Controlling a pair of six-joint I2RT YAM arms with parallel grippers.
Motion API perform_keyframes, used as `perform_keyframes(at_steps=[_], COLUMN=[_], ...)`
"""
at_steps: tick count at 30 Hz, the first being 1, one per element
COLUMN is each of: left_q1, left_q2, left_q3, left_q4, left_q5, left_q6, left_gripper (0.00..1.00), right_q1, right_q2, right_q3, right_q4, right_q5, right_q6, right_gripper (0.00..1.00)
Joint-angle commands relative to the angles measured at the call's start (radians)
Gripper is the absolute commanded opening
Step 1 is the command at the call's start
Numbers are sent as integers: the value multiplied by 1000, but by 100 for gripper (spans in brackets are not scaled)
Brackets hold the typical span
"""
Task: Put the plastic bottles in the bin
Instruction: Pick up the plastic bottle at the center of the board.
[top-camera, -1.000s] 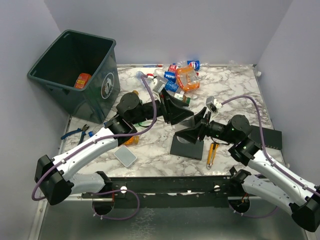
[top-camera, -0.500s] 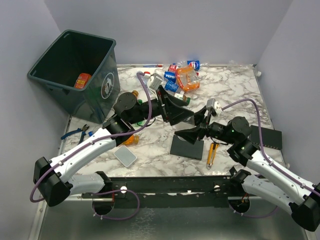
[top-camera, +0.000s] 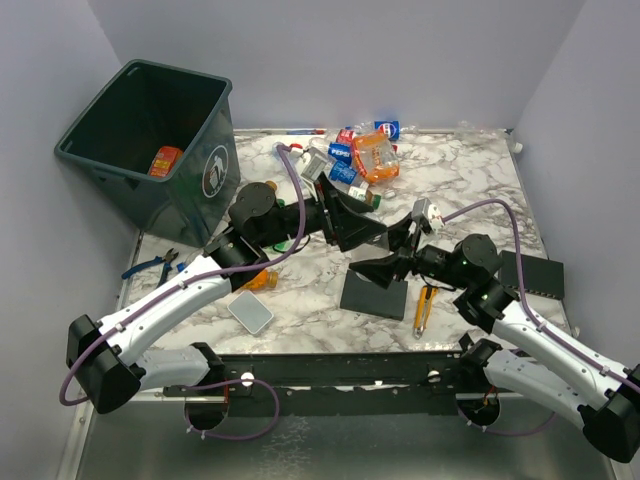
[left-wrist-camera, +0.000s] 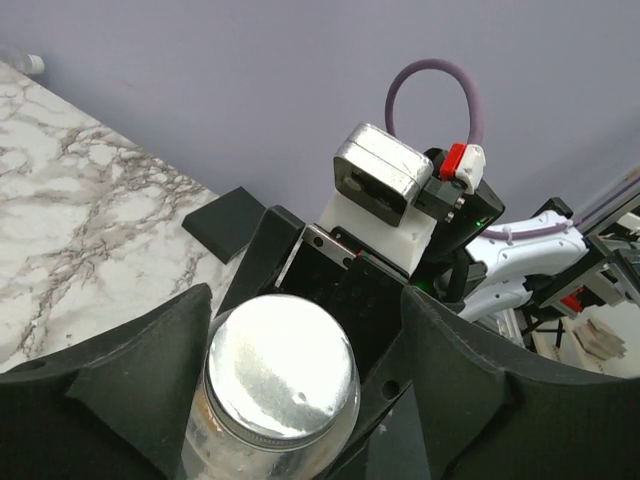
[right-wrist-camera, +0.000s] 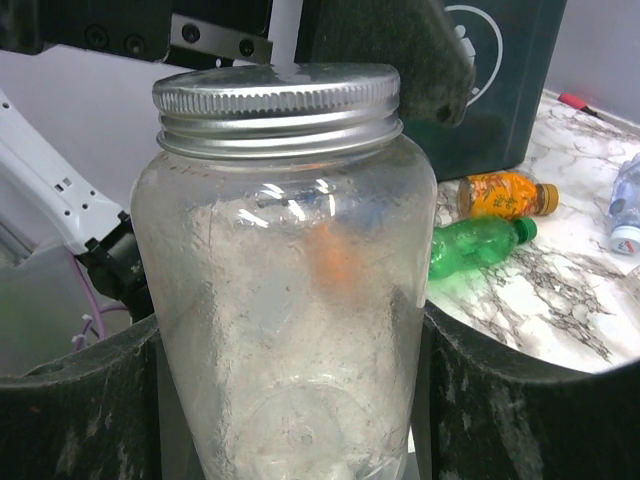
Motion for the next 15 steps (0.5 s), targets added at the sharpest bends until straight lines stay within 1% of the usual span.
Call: perform_keyframes(at_steps=[1,3,5,9,10,12,15], left_q1=[1,1,2,3,3,3,4], left_q2=[-31,-44,-49,-39,-36,-30,-23], left_q3=[-17,-23,-20,-5,-3,-5,-6], left_q4=[-69,-77,-86,-82,-74,-58,-43], left_q5=[-15,-51,-74,-74,-59,-38,-14], left_q6=[69,94,107,108,104,96,87], left_gripper=[82,86,88,88,86,79,61], right_q1=[-1,-2,-1,-2,-2,-2,-2], right_q2=[-19,-14,-10,-4,-5,-6,-7], right_q3=[-7,-7,-9,-8,-9,-10,-9], right_q4=[65,72,84,96,94,92,85], right_q5=[25,0,-25,-43,-41,-39,-38], right_q6=[39,55,65,77,76,75,76], right_gripper=[11,10,9,8,8,8,8])
